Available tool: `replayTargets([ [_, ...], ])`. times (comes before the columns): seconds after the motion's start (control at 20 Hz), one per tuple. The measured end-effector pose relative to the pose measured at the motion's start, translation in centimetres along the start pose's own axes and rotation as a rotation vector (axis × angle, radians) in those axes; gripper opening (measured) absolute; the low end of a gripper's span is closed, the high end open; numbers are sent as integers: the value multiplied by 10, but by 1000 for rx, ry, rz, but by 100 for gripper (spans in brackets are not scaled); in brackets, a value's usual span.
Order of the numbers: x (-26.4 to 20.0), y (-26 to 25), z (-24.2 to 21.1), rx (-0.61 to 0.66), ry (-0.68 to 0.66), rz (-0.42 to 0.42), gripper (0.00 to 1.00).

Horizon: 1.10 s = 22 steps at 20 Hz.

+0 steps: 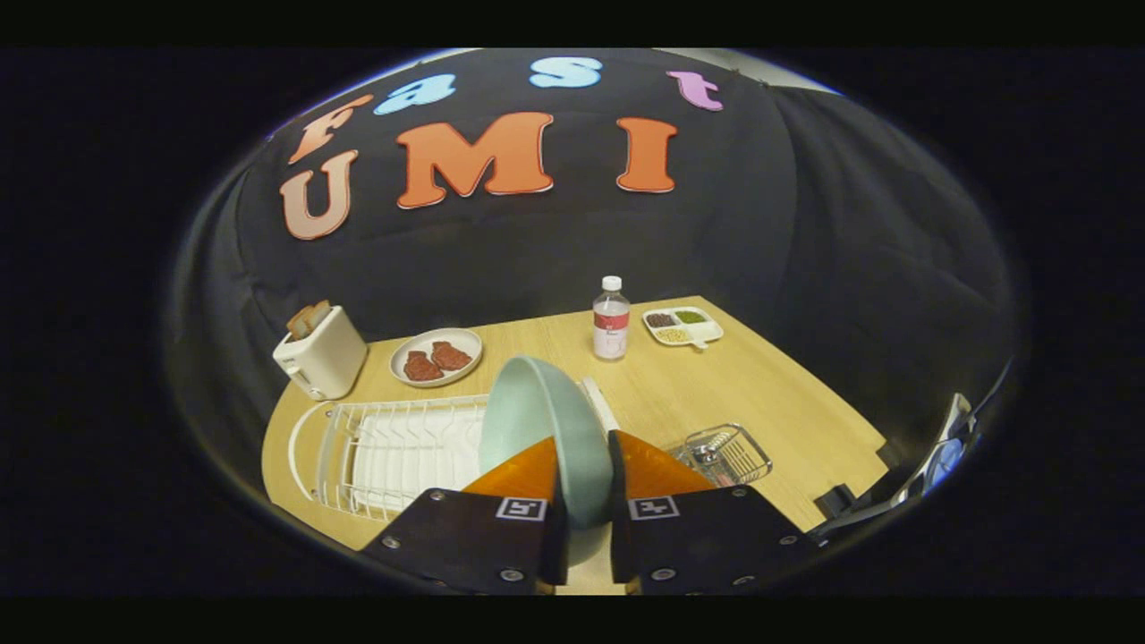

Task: Take the plate from the dish rack, then take the spoon from the basket and place it into the plate.

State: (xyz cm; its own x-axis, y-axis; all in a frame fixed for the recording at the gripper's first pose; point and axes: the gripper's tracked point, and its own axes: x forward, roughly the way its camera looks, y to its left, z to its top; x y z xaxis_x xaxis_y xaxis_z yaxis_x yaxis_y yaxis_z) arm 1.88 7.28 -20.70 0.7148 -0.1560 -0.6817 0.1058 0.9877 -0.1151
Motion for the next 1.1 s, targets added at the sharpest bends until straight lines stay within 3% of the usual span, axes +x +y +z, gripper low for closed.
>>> replayTargets([
  [0.5, -64, -29, -66, 190, 107, 110, 19],
  [1.1, -79, -26, -150, 345, 217, 192, 19],
])
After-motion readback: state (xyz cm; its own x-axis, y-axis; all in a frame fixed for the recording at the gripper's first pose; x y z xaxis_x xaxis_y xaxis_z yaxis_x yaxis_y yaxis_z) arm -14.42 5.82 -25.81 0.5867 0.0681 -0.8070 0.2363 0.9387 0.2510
